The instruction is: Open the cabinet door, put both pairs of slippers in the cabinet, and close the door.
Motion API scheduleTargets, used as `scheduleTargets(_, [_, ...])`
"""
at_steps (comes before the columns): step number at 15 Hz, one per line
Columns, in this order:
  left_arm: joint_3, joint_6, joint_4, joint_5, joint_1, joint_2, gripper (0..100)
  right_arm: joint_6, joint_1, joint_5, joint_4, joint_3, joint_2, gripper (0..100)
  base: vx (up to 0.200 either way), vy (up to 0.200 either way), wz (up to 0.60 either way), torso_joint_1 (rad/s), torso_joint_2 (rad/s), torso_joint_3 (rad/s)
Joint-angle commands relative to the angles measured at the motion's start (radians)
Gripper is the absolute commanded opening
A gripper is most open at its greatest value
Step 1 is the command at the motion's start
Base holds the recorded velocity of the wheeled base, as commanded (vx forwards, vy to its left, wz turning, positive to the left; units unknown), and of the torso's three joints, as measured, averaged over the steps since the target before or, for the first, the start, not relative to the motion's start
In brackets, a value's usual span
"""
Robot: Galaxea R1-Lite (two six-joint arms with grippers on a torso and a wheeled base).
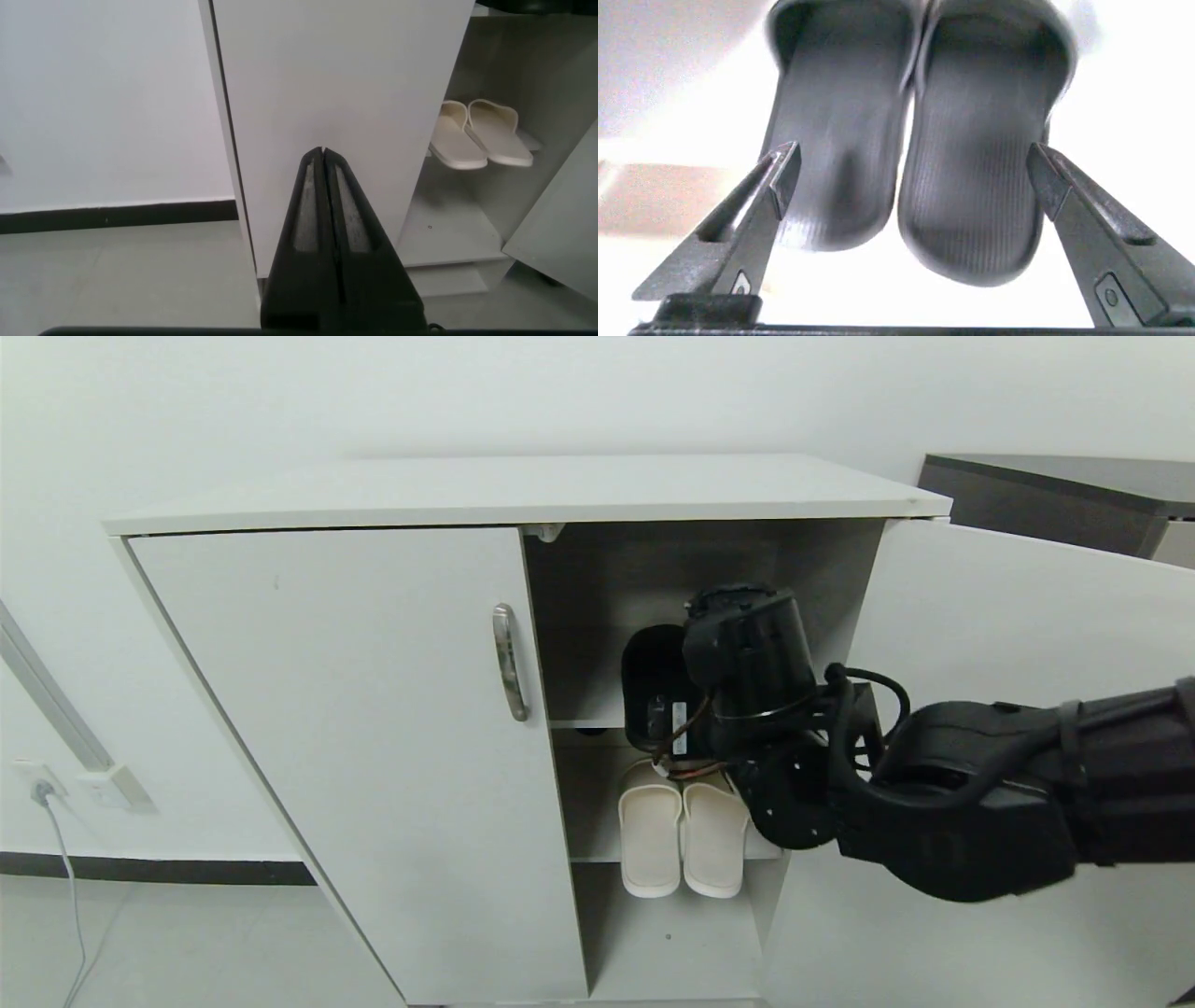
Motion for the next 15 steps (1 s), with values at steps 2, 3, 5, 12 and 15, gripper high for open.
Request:
scheduleTargets(2, [0.0,0.001,0.0,-0.001,0.0,0.0,0,-0.003,0.05,0.022,-0.182,0.238,-0.105,100,0.0,0.0,0.0,0.0,0.0,0.0])
scheduleTargets(3, [0.0,0.001,0.0,-0.001,0.0,0.0,0,-0.009,0.058,0.048,-0.253,0.302,-0.122,100,0.0,0.0,0.0,0.0,0.0,0.0])
scheduleTargets(5, [0.0,0.001,0.0,-0.001,0.0,0.0,0,-0.063,0.059,0.108,-0.38,0.387,-0.137,100,0.0,0.0,0.0,0.0,0.0,0.0])
scheduleTargets(12, [0.0,0.001,0.0,-0.001,0.0,0.0,0,-0.117,0.07,0.119,-0.485,0.439,-0.131,0,0.0,0.0,0.0,0.0,0.0,0.0])
scheduleTargets(15, [0.0,0.0,0.0,0.001,0.0,0.0,0,-0.117,0.078,0.117,-0.485,0.447,-0.131,0,0.0,0.0,0.0,0.0,0.0,0.0])
